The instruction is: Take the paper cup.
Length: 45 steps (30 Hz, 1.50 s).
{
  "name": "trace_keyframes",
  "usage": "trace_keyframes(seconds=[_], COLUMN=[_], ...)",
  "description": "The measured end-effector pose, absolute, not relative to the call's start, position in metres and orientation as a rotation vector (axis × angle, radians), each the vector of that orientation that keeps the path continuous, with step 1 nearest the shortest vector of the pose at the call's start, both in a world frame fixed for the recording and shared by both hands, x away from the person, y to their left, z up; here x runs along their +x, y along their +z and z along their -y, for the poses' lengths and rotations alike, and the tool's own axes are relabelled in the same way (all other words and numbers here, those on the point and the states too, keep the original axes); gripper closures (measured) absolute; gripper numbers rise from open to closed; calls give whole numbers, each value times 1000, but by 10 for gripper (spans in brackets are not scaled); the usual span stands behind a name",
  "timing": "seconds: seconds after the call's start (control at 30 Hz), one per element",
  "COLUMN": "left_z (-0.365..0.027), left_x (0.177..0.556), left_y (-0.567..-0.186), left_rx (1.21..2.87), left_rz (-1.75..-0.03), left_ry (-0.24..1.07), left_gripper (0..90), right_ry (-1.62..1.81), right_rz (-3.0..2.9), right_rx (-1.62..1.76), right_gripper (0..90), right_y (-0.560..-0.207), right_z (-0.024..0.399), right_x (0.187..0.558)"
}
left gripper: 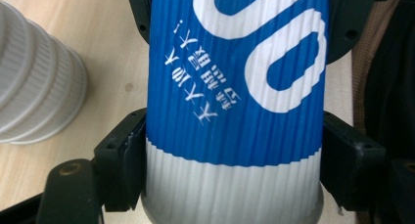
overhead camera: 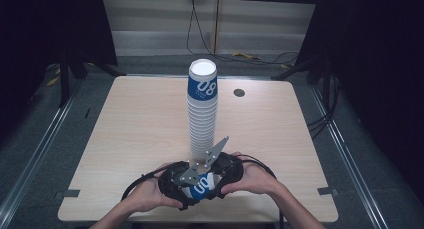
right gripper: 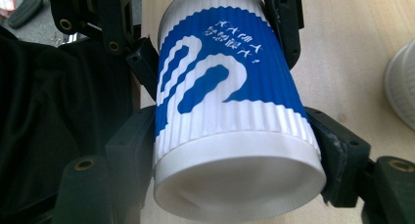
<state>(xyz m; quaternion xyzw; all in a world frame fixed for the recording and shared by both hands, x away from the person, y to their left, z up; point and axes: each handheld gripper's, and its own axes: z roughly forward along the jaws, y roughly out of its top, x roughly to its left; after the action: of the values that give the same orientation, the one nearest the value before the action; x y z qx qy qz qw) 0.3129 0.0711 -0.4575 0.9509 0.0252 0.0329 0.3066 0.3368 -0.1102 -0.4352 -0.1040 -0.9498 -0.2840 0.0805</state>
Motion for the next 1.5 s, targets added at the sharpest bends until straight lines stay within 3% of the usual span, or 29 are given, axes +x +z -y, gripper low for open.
trace_keyframes(seconds=[0.23, 0.6, 0.97, 1.5], left_z=[-77, -98, -135, -149], left_x=[313, 318, 337, 340], left_y=[-456, -446, -435, -433], left_rx=[2471, 2318, 2085, 1933], left_rz=[-35, -142, -345, -417], left_ry=[136, 180, 114, 92], left_gripper=[203, 161, 159, 162], right_ry=[-865, -868, -991, -1373], right_rz=[2851, 2917, 2874, 2732], right_rx=[-328, -389, -539, -688], right_gripper=[297, 298, 297, 296], right_y=[-432, -431, -435, -444], right_z=[114, 119, 142, 172], right_x=[336, 334, 335, 332])
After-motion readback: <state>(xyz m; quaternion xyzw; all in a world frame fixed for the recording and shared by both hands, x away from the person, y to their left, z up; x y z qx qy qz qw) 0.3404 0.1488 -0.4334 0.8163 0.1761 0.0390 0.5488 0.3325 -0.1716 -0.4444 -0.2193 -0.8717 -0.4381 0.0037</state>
